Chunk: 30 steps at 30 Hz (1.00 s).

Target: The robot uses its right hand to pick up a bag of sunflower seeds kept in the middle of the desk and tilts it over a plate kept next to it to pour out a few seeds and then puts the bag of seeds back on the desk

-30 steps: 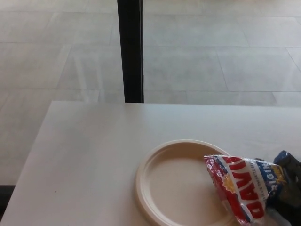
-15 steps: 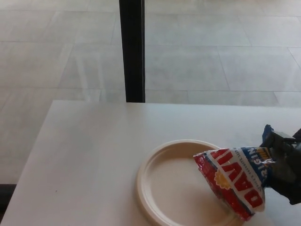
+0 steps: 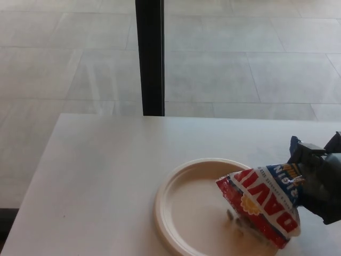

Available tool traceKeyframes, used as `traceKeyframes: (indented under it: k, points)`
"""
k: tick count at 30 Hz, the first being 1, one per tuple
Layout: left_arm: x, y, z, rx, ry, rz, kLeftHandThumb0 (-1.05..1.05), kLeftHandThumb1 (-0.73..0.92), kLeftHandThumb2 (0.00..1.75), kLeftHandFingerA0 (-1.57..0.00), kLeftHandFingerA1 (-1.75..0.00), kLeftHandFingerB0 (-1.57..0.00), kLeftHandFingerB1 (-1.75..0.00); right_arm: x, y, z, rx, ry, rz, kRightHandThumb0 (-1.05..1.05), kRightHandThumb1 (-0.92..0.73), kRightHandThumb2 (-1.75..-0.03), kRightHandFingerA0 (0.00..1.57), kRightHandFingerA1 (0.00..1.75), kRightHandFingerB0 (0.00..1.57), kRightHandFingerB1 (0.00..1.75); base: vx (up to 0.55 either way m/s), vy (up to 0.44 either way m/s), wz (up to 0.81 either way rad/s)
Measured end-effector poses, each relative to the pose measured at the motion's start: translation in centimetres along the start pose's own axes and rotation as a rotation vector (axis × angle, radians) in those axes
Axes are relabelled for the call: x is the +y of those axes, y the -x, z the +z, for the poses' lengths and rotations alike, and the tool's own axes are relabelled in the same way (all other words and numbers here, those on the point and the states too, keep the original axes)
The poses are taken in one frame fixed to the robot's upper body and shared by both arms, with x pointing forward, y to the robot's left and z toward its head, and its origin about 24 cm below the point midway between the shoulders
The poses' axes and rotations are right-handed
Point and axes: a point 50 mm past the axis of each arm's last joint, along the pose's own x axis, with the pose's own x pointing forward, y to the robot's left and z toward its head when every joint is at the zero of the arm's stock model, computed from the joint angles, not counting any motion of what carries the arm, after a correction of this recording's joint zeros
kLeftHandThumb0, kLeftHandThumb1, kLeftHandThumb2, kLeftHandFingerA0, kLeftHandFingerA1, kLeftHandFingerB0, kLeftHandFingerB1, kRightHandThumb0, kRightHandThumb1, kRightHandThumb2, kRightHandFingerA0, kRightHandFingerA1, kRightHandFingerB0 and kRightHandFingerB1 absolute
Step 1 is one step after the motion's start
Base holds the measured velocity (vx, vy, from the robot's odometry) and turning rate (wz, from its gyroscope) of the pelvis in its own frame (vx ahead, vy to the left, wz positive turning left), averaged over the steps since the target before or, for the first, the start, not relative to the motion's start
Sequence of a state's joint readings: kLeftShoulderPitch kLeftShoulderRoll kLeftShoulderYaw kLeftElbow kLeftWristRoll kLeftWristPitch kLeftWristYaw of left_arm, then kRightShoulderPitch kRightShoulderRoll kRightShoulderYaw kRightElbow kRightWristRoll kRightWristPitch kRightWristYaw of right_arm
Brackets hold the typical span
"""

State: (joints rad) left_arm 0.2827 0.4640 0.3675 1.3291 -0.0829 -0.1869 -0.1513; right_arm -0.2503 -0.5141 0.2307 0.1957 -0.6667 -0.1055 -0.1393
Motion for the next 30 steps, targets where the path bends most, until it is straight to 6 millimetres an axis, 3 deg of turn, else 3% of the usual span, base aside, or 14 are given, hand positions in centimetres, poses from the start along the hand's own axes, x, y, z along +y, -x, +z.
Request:
traceKeyframes:
  k: [1, 4, 5, 6, 9, 12, 18, 19, 22, 23, 25, 26, 27, 30]
  points:
    - [0.0, 0.0, 0.0, 0.001, 0.000, 0.000, -0.69, 0.69, 0.61, -0.61, -0.61, -0.55, -0.48, 0.0, 0.0, 0.0, 0.001, 0.001, 0.002, -0.27, -0.46, -1.09, 0.95, 1.75, 0.78, 0.82, 0.00, 0.000, 0.00]
    - [0.0, 0.0, -0.1, 0.002, -0.001, 0.001, -0.69, 0.54, 0.94, -0.62, -0.71, -0.54, -0.60, -0.1, -0.1, 0.1, 0.007, 0.007, 0.007, -0.26, -0.48, -1.06, 0.94, 1.75, 0.85, 0.80, 0.00, 0.000, 0.00]
    - [0.1, 0.0, -0.1, 0.004, -0.004, 0.001, -0.71, 0.69, 0.61, -0.66, -0.67, -0.57, -0.48, -0.1, -0.3, 0.2, 0.009, 0.009, 0.009, -0.25, -0.47, -1.08, 0.95, 1.75, 0.89, 0.88, 0.00, 0.000, 0.00]
    - [0.1, 0.1, -0.2, 0.005, -0.005, 0.001, -0.71, 0.68, 0.60, -0.67, -0.67, -0.58, -0.48, -0.2, -0.4, 0.3, 0.012, 0.010, 0.009, -0.24, -0.45, -1.07, 0.95, 1.75, 0.86, 0.70, 0.00, 0.000, 0.00]
    - [0.1, 0.1, -0.3, 0.008, -0.006, 0.002, -0.72, 0.68, 0.60, -0.67, -0.71, -0.59, -0.49, -0.5, -0.7, 0.5, 0.016, 0.016, 0.011, -0.24, -0.42, -1.06, 1.09, 1.70, 0.77, 0.65, 0.00, 0.000, 0.00]
    - [0.2, 0.1, -0.5, 0.013, -0.009, 0.003, -0.72, 0.71, 0.61, -0.68, -0.65, -0.58, -0.47, -0.7, -1.0, 0.8, 0.016, 0.022, 0.014, -0.26, -0.54, -0.97, 0.92, 1.72, 0.77, 0.57, 0.00, 0.000, 0.00]
    - [0.2, 0.2, -0.6, 0.019, -0.017, 0.003, -0.72, 0.69, 0.61, -0.70, -0.66, -0.60, -0.47, -1.5, -1.6, 1.5, 0.021, 0.026, 0.024, -0.26, -0.50, -1.01, 0.90, 1.70, 0.88, 0.76, 0.00, 0.000, 0.00]
    - [0.3, 0.2, -0.6, 0.019, -0.022, 0.003, -0.73, 0.71, 0.61, -0.69, -0.63, -0.58, -0.44, -1.6, -1.7, 1.6, 0.023, 0.027, 0.028, -0.26, -0.48, -1.03, 0.88, 1.74, 0.84, 1.09, 0.00, 0.000, 0.00]
    - [0.3, 0.2, -0.7, 0.024, -0.040, 0.001, -0.73, 0.68, 0.61, -0.71, -0.68, -0.63, -0.49, -1.6, -1.8, 1.7, 0.022, 0.031, 0.033, -0.29, -0.49, -1.00, 0.91, 1.73, 0.89, 0.87, 0.00, 0.000, 0.00]
    - [0.3, 0.2, -0.7, 0.025, -0.042, 0.001, -0.73, 0.69, 0.61, -0.71, -0.71, -0.63, -0.49, -1.6, -1.9, 1.7, 0.020, 0.033, 0.035, -0.28, -0.48, -0.98, 0.91, 1.75, 0.84, 1.17, 0.00, 0.000, 0.00]
    - [0.3, 0.2, -0.7, 0.025, -0.041, 0.002, -0.72, 0.70, 0.61, -0.72, -0.69, -0.61, -0.47, -1.7, -2.0, 1.8, 0.015, 0.036, 0.035, -0.27, -0.47, -1.00, 0.92, 1.75, 0.80, 1.39, 0.00, 0.000, 0.00]
    - [0.4, 0.2, -0.7, 0.025, -0.041, 0.002, -0.71, 0.70, 0.62, -0.70, -0.66, -0.58, -0.46, -1.7, -2.0, 1.9, 0.013, 0.037, 0.035, -0.29, -0.49, -0.99, 0.95, 1.75, 0.84, 0.98, 0.00, 0.000, 0.00]
    - [0.4, 0.2, -0.7, 0.026, -0.042, 0.002, -0.71, 0.70, 0.61, -0.68, -0.64, -0.57, -0.46, -1.7, -2.0, 1.9, 0.010, 0.037, 0.034, -0.29, -0.48, -1.00, 0.96, 1.75, 0.89, 0.82, 0.00, 0.000, 0.00]
    - [0.4, 0.3, -0.7, 0.026, -0.045, 0.002, -0.72, 0.69, 0.61, -0.68, -0.63, -0.56, -0.45, -1.7, -2.0, 2.1, 0.000, 0.038, 0.032, -0.29, -0.50, -0.97, 0.96, 1.75, 0.92, 0.75, 0.00, 0.000, 0.00]
